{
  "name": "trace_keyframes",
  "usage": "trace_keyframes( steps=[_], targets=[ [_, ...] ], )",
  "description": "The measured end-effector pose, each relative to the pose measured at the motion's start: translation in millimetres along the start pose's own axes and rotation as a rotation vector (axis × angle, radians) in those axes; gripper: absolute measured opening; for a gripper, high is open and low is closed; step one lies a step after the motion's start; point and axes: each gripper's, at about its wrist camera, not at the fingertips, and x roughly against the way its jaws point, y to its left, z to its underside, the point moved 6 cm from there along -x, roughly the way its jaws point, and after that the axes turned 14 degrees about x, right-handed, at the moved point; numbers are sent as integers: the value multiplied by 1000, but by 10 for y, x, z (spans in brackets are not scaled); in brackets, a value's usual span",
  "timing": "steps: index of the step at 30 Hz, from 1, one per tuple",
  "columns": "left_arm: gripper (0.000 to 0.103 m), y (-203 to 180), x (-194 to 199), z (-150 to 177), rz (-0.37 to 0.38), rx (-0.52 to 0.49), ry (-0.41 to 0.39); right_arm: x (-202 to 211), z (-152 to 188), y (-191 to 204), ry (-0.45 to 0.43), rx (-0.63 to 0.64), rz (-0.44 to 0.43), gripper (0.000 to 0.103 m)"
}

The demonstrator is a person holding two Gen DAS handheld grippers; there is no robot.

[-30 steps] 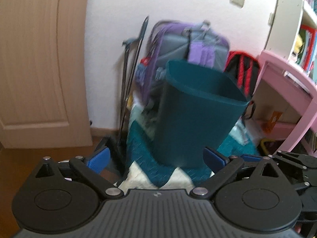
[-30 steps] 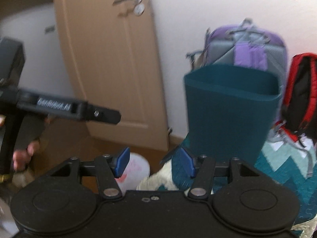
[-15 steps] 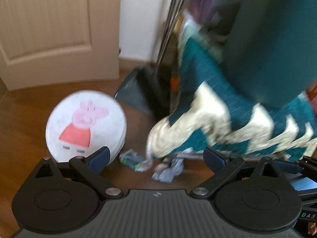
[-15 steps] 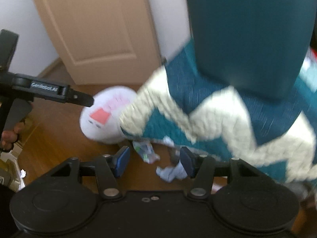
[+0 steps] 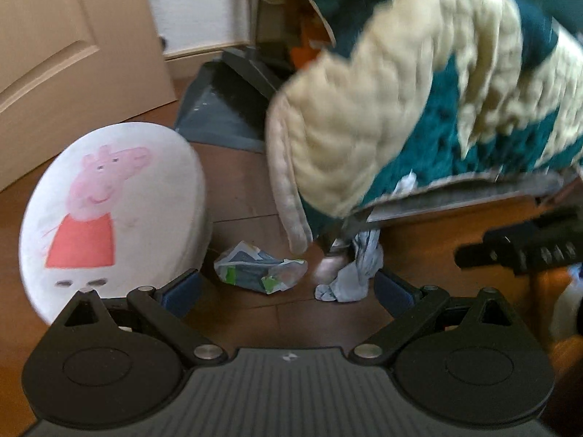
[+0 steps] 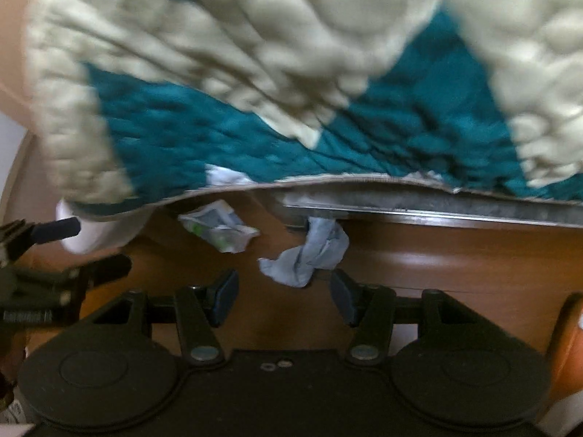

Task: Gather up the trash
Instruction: 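Move both tools down toward the wrapper and grey cloth on the floor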

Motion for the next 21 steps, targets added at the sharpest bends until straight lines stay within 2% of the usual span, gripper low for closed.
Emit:
trace_keyframes(
  steps=[10,18,21],
  targets=[
    [100,-117,-896,239,-30,-278,4,-988,51,-167,95,-114,-1,55],
    [100,-161,-1424,360,-48,-442,27,-1487,55,-227,139,-199,16,55],
    [100,-159,-1578,379,-63,-456,52,-1645,67,-261,159,-226,39,55]
  ],
)
